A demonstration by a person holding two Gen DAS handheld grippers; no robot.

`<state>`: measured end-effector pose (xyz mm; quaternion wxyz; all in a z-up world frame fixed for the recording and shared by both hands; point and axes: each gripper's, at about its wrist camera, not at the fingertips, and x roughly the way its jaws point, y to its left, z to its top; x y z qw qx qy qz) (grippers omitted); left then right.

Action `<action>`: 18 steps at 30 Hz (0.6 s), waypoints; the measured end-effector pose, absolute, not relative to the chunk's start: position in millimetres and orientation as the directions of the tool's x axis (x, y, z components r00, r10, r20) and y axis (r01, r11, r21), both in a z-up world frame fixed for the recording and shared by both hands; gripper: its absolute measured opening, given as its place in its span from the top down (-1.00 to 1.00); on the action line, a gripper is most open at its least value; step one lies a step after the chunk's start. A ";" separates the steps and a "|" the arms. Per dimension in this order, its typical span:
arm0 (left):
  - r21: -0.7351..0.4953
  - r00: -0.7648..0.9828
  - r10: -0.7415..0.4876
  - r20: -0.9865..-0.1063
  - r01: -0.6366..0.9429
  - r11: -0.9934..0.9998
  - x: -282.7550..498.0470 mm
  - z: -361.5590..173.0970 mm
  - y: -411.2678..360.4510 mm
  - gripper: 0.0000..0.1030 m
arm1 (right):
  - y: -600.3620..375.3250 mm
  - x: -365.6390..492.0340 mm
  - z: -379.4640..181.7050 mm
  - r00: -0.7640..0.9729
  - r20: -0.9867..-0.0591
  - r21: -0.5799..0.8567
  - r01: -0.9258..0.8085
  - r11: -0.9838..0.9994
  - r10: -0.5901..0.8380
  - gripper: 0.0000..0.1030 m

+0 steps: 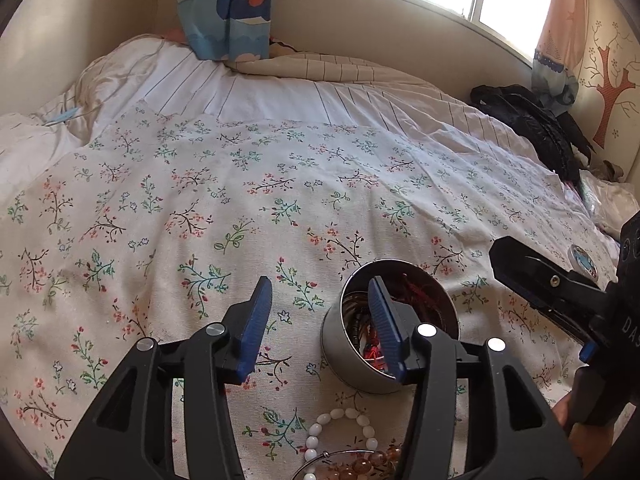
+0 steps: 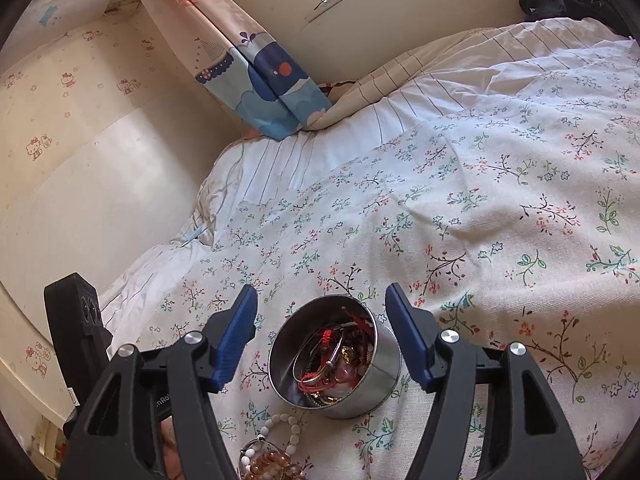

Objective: Organize jewelry

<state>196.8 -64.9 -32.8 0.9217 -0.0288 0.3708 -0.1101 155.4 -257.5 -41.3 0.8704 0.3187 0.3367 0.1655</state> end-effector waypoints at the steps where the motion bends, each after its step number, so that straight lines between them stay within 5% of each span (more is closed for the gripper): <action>1: -0.128 0.703 -0.220 -0.676 0.182 0.975 196.3 -32.6 -65.7 0.01 | -256.8 155.6 -41.6 0.716 -0.484 0.664 -0.074 0.744 0.503 -0.29; 18: -0.095 0.711 -0.180 -0.679 0.158 0.983 195.7 -33.5 -65.2 -0.24 | -253.1 155.8 -43.9 0.705 -0.502 0.653 -0.072 0.754 0.501 -0.37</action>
